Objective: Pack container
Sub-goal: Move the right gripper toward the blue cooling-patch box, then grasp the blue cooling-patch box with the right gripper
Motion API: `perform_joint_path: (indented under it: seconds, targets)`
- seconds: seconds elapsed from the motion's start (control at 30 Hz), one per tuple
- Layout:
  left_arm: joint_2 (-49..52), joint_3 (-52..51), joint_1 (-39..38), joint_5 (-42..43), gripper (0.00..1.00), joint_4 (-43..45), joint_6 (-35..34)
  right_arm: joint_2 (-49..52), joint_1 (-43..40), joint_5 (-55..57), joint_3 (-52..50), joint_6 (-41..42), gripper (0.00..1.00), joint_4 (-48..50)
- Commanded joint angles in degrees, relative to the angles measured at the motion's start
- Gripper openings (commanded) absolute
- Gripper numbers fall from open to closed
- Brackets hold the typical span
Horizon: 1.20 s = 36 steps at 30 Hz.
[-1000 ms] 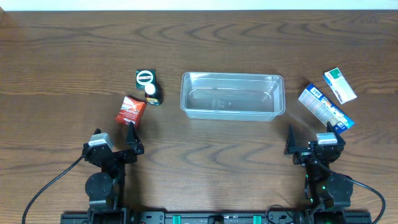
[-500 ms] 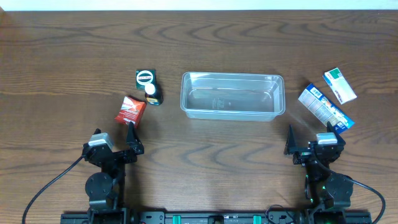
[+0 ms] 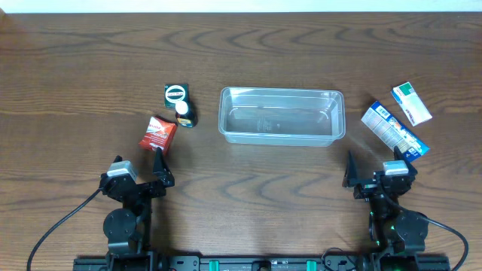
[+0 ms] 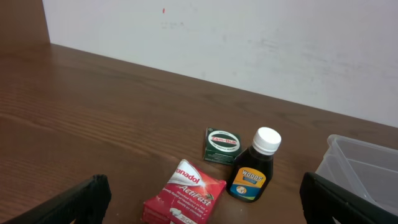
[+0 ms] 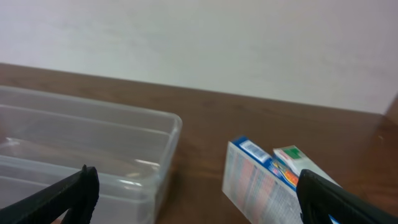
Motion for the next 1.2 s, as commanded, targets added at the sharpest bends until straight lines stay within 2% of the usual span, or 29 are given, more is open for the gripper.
perform_joint_path:
  seconds: [0.0, 0.17, 0.33, 0.53, 0.73, 0.9, 1.17]
  targets:
    - [0.11, -0.96, 0.24, -1.75, 0.98, -2.40, -0.24, -0.02, -0.44, -3.39, 1.90, 2.47, 0.99, 1.62]
    - [0.11, -0.96, 0.24, -1.73, 0.98, -2.40, -0.24, 4.90, -0.44, -3.37, 11.76, 3.34, 0.99, 0.87]
    - [0.11, -0.96, 0.24, -1.75, 0.98, -2.40, -0.24, 21.75, -1.31, -3.65, 27.98, 3.21, 0.99, -5.27]
    - [0.11, -0.96, 0.24, -1.75, 0.98, -2.40, -0.26, 49.16, -4.46, -8.79, 55.23, 1.75, 0.99, -24.98]
    - [0.11, -0.96, 0.24, -1.75, 0.98, -2.40, -0.24, 67.25, -8.13, -9.09, 77.31, -0.92, 0.99, -46.42]
    - [0.11, -0.96, 0.24, -1.75, 0.98, -2.40, -0.24, 73.96, -12.24, -8.96, 80.46, -7.69, 0.99, -55.60]
    - [0.11, -0.96, 0.24, -1.75, 0.98, -2.40, -0.24, 86.07, -18.71, -8.98, 80.08, -8.85, 0.99, -60.85]
